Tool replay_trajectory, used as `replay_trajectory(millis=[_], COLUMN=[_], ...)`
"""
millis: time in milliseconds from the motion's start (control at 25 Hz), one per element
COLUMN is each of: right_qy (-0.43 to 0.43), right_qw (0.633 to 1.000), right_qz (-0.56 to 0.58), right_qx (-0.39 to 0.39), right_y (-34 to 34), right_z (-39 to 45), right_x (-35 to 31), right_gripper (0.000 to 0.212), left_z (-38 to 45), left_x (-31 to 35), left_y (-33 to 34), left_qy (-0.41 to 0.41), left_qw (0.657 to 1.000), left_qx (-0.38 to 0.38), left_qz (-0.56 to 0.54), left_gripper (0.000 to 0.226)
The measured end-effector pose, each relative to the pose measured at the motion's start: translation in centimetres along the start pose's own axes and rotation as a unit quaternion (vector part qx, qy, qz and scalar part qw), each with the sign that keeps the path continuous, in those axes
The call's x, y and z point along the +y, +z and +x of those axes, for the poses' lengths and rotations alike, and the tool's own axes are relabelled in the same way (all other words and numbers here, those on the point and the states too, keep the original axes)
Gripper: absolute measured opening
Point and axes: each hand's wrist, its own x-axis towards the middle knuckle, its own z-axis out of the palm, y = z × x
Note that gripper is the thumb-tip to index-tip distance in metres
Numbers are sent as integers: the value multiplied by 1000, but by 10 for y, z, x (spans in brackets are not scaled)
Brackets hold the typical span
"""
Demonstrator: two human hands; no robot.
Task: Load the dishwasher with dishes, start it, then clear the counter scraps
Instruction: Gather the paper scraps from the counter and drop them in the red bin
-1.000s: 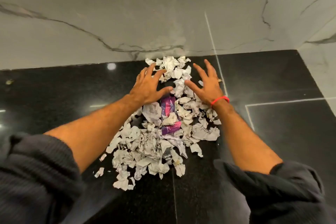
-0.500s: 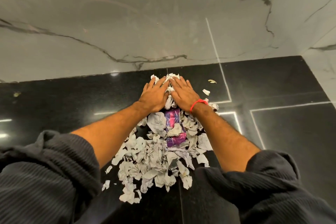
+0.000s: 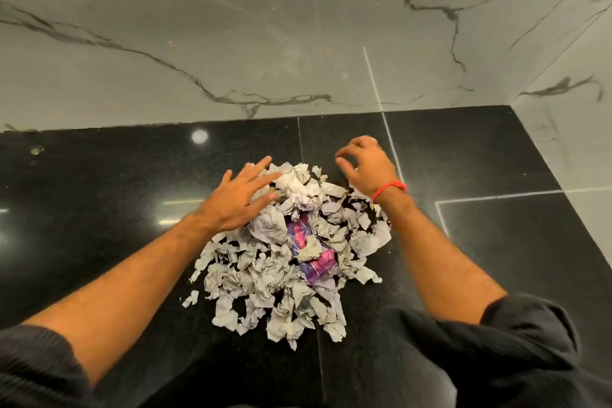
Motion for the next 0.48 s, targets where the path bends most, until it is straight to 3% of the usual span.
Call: replay_trajectory(millis=[120, 200, 360, 480], right_qy=[128, 157, 124, 73], right_qw=[988, 981, 986, 984], right_qz=[73, 80, 35, 91], right_qx=[-39, -78, -108, -133], right_y=[-9, -1, 23, 30], right_z=[6, 10, 7, -9], right_x=[47, 60, 50, 30], right_gripper=[46, 60, 60, 56], left_z=[-28, -35, -26, -30], left_x=[-25, -34, -31, -31], left_y=[8, 11, 3, 7], left_qy=[-114, -158, -171, -156], left_qw=[990, 984, 983, 987], left_qx=[44, 25, -8, -18], left_qz=[-66, -83, -65, -44], left_gripper=[75, 86, 82, 83])
